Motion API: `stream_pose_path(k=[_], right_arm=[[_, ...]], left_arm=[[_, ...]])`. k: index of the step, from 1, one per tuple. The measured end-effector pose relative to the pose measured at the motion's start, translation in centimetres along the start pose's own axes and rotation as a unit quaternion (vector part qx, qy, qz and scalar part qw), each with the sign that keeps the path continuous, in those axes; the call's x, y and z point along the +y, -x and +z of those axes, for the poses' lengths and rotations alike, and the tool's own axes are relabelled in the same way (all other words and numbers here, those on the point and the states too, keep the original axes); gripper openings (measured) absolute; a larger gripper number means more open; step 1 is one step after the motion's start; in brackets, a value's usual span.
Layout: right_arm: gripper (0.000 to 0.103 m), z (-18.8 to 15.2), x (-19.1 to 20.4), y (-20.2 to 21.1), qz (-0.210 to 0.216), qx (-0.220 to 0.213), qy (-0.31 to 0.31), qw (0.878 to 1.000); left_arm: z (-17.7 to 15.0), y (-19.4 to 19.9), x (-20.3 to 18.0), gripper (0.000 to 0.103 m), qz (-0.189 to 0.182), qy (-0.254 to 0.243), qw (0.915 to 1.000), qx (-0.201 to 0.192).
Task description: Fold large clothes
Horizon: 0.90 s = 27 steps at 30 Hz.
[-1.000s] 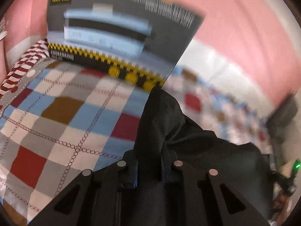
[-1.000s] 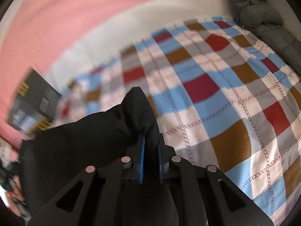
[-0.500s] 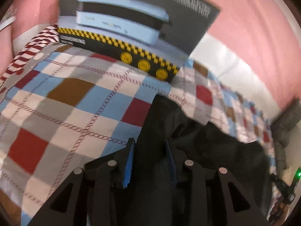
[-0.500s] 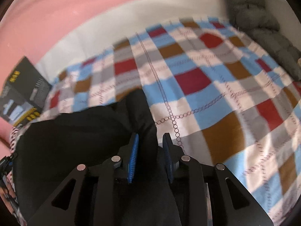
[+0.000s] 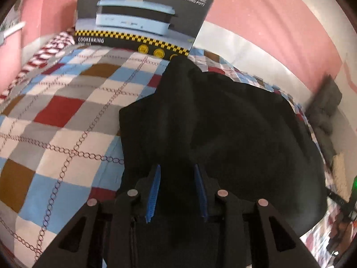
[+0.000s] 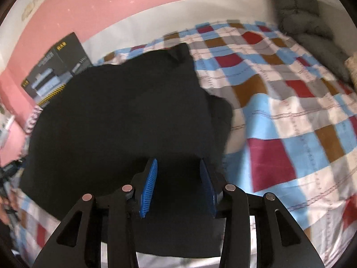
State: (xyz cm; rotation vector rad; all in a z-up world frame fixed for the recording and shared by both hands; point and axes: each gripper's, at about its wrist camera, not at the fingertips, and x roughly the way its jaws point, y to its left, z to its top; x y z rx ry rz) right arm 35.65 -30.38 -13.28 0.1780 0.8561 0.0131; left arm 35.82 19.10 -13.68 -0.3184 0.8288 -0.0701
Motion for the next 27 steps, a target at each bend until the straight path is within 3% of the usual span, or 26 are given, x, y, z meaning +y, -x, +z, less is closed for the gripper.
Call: stream_pose_path(k=[4, 6, 8, 10, 14, 16, 22, 27], right_arm=[[0.041, 0.4, -0.9, 0.9, 0.003, 0.012, -0.032, 0.999], [0.05, -0.1, -1.6, 1.6, 0.012, 0.012, -0.046, 0.999], [0.069, -1.2, -2.9, 1.8, 0.03, 0.02, -0.075, 0.997], [0.077, -2.8, -4.2, 1.6, 0.054, 0.037, -0.101, 0.993], [0.078, -4.5, -6.0, 0.7, 0.119, 0.06, -0.156, 0.979], [0.078, -4.5, -6.4, 0.1, 0.135, 0.064, -0.167, 0.975], [0.089, -4.1, -7.3, -2.5, 0.187, 0.084, -0.208, 0.956], [0.089, -2.7, -6.8, -4.0, 0.211, 0.078, -0.21, 0.952]], left_arm=[[0.6, 2.0, 0.1, 0.033, 0.0, 0.026, 0.9997, -0.001], [0.0, 3.0, 0.8, 0.042, 0.003, 0.039, 0.9992, -0.008], [-0.9, 3.7, 2.2, 0.051, 0.016, 0.058, 0.9982, -0.006], [-2.3, 4.1, 4.0, 0.052, 0.019, 0.082, 0.9965, 0.004], [-4.0, 3.5, 6.8, 0.068, -0.003, 0.139, 0.99, 0.026], [-4.1, 2.9, 7.2, 0.069, -0.023, 0.154, 0.9873, 0.032], [-3.0, -0.4, 6.6, 0.076, -0.087, 0.184, 0.9776, 0.052], [-2.3, -3.0, 5.2, 0.095, -0.106, 0.18, 0.9759, 0.062]])
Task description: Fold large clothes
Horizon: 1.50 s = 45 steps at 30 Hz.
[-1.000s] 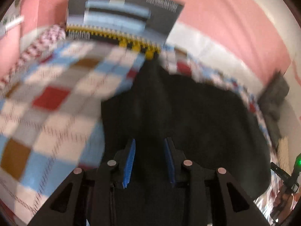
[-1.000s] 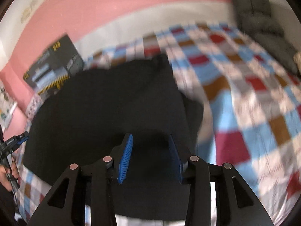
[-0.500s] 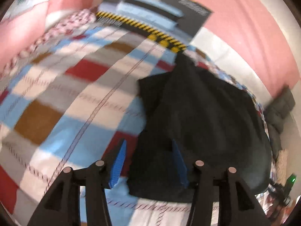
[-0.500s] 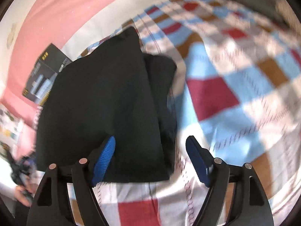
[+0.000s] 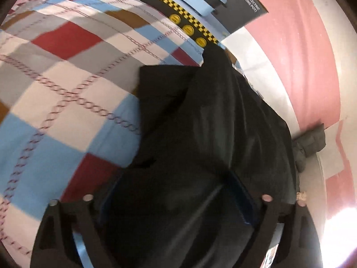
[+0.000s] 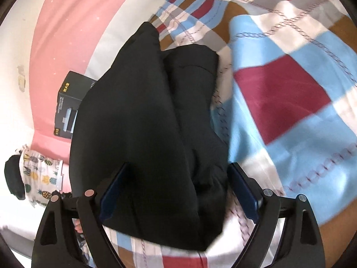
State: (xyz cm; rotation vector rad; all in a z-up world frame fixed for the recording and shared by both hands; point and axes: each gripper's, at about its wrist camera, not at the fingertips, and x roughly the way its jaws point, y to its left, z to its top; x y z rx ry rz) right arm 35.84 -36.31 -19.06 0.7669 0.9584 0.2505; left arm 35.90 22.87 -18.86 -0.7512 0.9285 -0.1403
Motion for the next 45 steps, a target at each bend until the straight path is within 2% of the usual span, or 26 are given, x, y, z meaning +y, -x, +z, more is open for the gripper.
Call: stream_pose_path(k=[6, 11, 13, 19, 21, 22, 25, 27, 30, 33, 39, 45], right_arm=[[0.09, 0.7, -0.1, -1.3, 0.017, 0.008, -0.009, 1.0], [0.069, 0.1, -0.1, -0.7, 0.033, 0.018, -0.016, 0.999], [0.068, -0.1, 0.0, -0.6, 0.033, 0.018, -0.011, 0.999], [0.068, 0.4, -0.1, -1.9, 0.025, 0.018, -0.017, 0.999], [0.066, 0.3, 0.1, -1.9, 0.018, 0.015, -0.017, 1.0], [0.061, 0.3, 0.3, -1.7, 0.014, 0.014, -0.018, 1.0], [0.049, 0.2, 1.4, -1.0, 0.001, 0.011, -0.011, 1.0], [0.044, 0.2, 2.9, -0.4, -0.022, 0.009, 0.003, 1.0], [0.04, 0.3, 4.5, 0.7, -0.035, 0.008, 0.011, 0.999], [0.04, -0.1, 5.6, 2.4, -0.033, 0.009, 0.015, 0.999], [0.039, -4.0, 6.0, 7.3, -0.023, 0.021, 0.02, 0.999], [0.039, -10.6, 3.7, 12.1, -0.026, 0.042, 0.004, 0.999]], left_arm=[[-0.5, -0.4, -0.5, 0.096, -0.003, -0.026, 0.9996, -0.011], [-0.7, 0.0, -0.3, 0.084, -0.017, -0.027, 0.9994, 0.01], [-0.6, 0.0, -0.2, 0.081, -0.022, -0.028, 0.9992, 0.016], [0.3, -1.3, -1.3, 0.082, 0.003, -0.043, 0.9988, 0.024], [0.4, -1.5, -1.8, 0.082, 0.02, -0.051, 0.9981, 0.027], [0.3, -1.4, -2.1, 0.08, 0.028, -0.056, 0.9976, 0.028], [0.1, -0.6, -3.3, 0.062, 0.05, -0.079, 0.9952, 0.029], [0.1, 0.3, -4.7, 0.044, 0.069, -0.105, 0.9916, 0.03], [0.1, 1.9, -6.6, 0.036, 0.095, -0.135, 0.9857, 0.033], [-0.3, 4.1, -7.7, 0.034, 0.09, -0.142, 0.9853, 0.032], [-3.9, 9.4, -7.1, 0.034, 0.064, -0.136, 0.9879, 0.038], [-11.4, 15.0, -4.3, 0.034, 0.052, -0.118, 0.99, 0.057]])
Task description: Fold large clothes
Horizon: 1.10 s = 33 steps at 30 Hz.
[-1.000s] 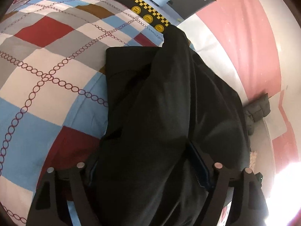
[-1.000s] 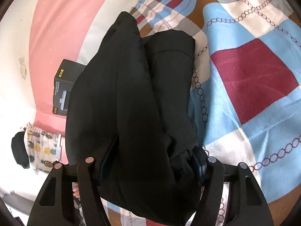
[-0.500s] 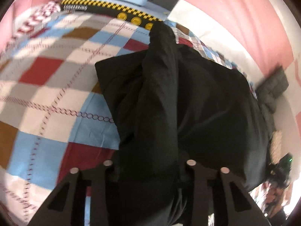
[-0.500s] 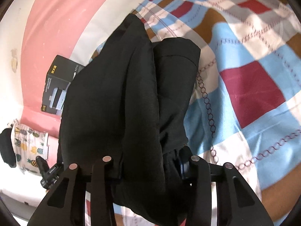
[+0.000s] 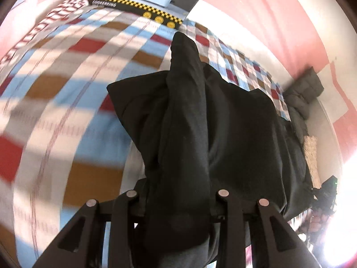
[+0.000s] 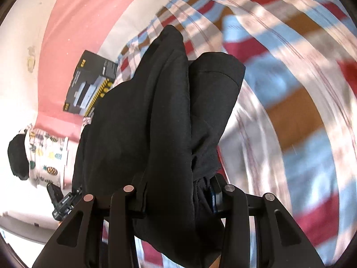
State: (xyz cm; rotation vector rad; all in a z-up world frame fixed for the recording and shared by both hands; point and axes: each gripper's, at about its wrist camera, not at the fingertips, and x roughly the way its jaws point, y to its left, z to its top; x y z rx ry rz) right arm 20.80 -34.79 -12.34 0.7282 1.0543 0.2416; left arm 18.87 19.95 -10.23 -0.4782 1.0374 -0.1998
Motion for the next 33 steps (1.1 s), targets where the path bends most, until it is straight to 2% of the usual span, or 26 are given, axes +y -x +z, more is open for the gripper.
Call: stream_pose_path(k=[5, 11, 15, 17, 22, 25, 28, 31, 33], right_arm=[[0.04, -4.8, -1.4, 2.8, -0.005, 0.01, -0.01, 1.0], [0.042, -9.1, -2.6, 4.5, -0.016, 0.017, -0.016, 1.0], [0.049, -9.6, -3.1, 3.8, -0.028, 0.016, -0.021, 0.999], [0.058, -9.6, -3.2, 3.8, -0.036, 0.015, -0.028, 0.999], [0.062, -10.6, -2.7, 6.5, -0.071, -0.006, -0.006, 0.997], [0.062, -10.6, -1.7, 9.2, -0.076, -0.052, 0.023, 0.995], [0.062, -10.1, 0.4, 11.1, -0.081, -0.097, 0.058, 0.99], [0.062, -9.8, 3.1, 10.2, -0.076, -0.108, 0.102, 0.986], [0.062, -9.9, 5.1, 8.4, -0.08, -0.103, 0.139, 0.982]], left_arm=[[-6.2, 3.6, 0.5, 0.034, -0.005, 0.007, 1.0, 0.003], [-10.1, 5.3, 1.4, 0.035, -0.003, 0.016, 0.9999, 0.004], [-10.6, 4.2, 2.3, 0.039, 0.003, 0.034, 0.9994, 0.004], [-10.6, 4.0, 2.4, 0.042, 0.008, 0.035, 0.9993, 0.005], [-10.8, 5.8, 2.4, 0.048, 0.01, 0.055, 0.9983, 0.014], [-10.8, 8.0, 2.8, 0.048, 0.013, 0.07, 0.9975, -0.006], [-10.0, 10.5, 2.6, 0.048, 0.007, 0.077, 0.9957, -0.052], [-8.5, 11.1, 0.6, 0.049, -0.007, 0.052, 0.9959, -0.073], [-7.7, 10.2, -1.5, 0.051, -0.02, 0.02, 0.9971, -0.071]])
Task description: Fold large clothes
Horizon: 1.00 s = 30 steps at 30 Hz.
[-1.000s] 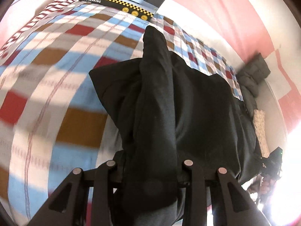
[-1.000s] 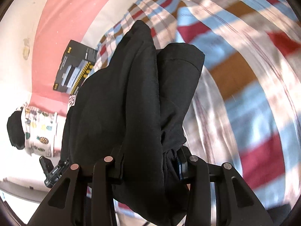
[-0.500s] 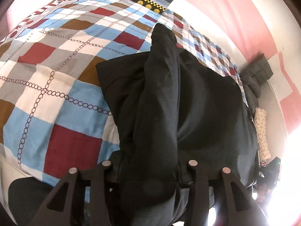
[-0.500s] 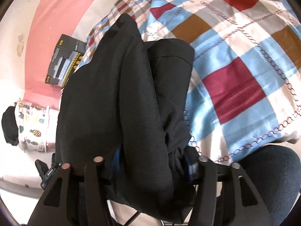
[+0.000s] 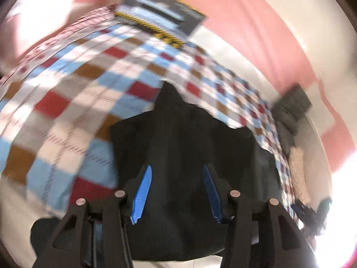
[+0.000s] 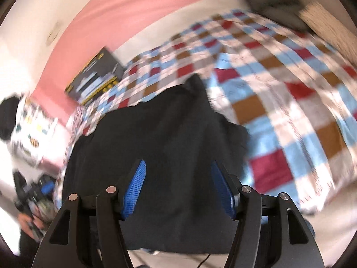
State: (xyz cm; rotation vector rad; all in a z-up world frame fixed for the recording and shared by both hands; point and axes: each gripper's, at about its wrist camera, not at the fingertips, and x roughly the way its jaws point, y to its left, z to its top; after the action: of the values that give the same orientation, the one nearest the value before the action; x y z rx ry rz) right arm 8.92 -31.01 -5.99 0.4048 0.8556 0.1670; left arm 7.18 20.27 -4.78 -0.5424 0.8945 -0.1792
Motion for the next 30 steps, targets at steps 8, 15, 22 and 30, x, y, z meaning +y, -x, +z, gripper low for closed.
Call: stream_pose_path(k=[8, 15, 22, 30], right_arm=[[0.062, -0.8, 6.0, -6.0, -0.038, 0.024, 0.126, 0.991], [0.062, 0.9, 0.9, -8.0, -0.093, 0.03, 0.098, 0.99], [0.062, 4.4, -2.5, -8.1, -0.097, 0.027, 0.035, 0.994], [0.063, 9.5, -5.0, -11.7, -0.047, 0.039, -0.025, 0.998]], left_arm=[[0.4, -6.7, -5.3, 0.05, 0.03, -0.094, 0.9948, 0.027], [2.6, -10.1, -1.0, 0.05, 0.072, -0.064, 0.9946, 0.039], [5.3, -10.7, -1.1, 0.052, 0.091, -0.085, 0.9921, 0.012], [10.8, -14.0, 0.5, 0.064, 0.11, -0.049, 0.9925, 0.023]])
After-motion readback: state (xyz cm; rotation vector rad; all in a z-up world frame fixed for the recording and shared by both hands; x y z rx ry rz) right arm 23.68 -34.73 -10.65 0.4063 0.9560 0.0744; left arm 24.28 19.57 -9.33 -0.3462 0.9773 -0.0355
